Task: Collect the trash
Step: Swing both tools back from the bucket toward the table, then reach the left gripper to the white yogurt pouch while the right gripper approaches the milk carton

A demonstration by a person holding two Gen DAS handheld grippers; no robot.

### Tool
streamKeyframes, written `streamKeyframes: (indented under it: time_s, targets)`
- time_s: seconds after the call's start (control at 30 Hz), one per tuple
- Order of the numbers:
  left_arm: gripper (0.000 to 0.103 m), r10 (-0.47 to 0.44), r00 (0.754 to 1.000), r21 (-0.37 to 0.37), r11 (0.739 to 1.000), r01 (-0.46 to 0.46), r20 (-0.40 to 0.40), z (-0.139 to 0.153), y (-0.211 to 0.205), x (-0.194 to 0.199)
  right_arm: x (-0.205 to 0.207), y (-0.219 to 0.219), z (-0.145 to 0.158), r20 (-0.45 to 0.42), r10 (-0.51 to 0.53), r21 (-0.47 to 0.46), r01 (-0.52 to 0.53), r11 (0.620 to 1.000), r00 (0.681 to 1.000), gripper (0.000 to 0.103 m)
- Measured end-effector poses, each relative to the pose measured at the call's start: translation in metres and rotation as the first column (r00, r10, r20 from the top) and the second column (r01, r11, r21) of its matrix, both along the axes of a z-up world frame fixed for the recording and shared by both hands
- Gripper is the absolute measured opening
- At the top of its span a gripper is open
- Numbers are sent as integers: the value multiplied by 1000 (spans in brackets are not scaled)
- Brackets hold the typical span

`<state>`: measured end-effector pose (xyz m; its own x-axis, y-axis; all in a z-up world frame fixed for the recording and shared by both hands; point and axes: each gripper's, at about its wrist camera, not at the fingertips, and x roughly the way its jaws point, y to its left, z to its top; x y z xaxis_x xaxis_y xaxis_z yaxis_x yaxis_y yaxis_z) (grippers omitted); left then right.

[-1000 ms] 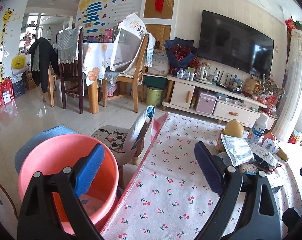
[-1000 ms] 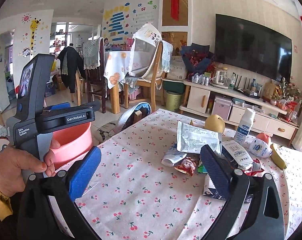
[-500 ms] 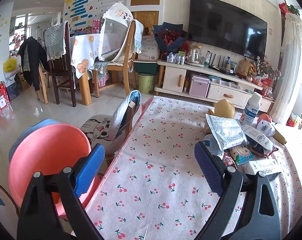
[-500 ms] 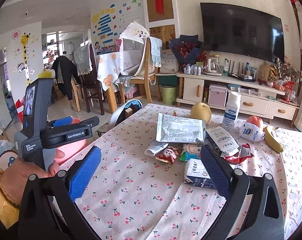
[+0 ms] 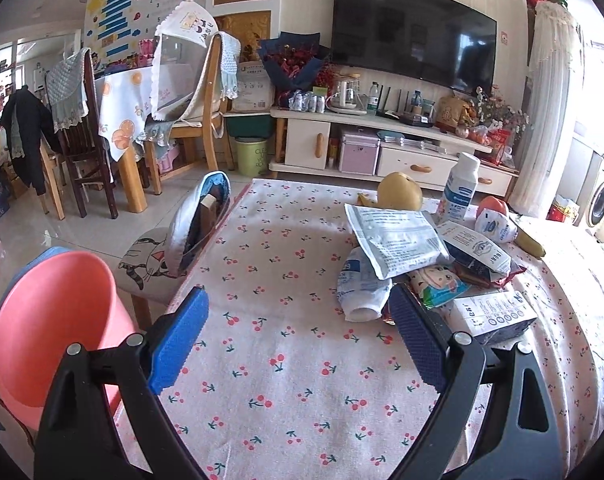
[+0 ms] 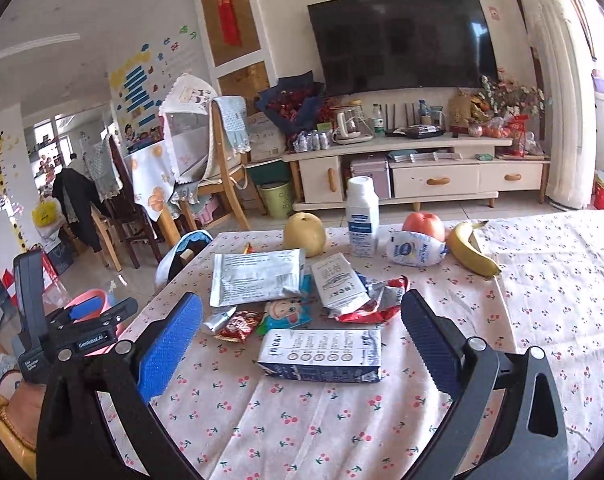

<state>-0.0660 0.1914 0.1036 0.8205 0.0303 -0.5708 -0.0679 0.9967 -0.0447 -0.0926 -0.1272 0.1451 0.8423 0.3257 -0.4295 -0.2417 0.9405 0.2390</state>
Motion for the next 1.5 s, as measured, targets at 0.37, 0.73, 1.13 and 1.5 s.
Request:
streamKeyframes:
  time_s: [0.37, 0.73, 1.13, 1.5]
  targets:
    - [92, -122, 989, -30, 992, 120, -79, -24, -40, 28, 53, -115, -35, -126, -273, 75, 283, 956, 954, 98]
    - [92, -120, 981, -102, 989, 106, -150, -49, -46, 63, 127, -138, -70, -166, -266, 26, 274, 962, 950, 98]
    - [92, -140, 974, -172, 979, 110, -176, -67, -40, 91, 189, -121, -87, -244, -78, 183, 125, 975, 967, 97]
    - [83, -141, 971, -224, 970, 96, -194, -78, -38, 108, 202, -59, -99, -295, 54, 78, -32, 996, 954, 97]
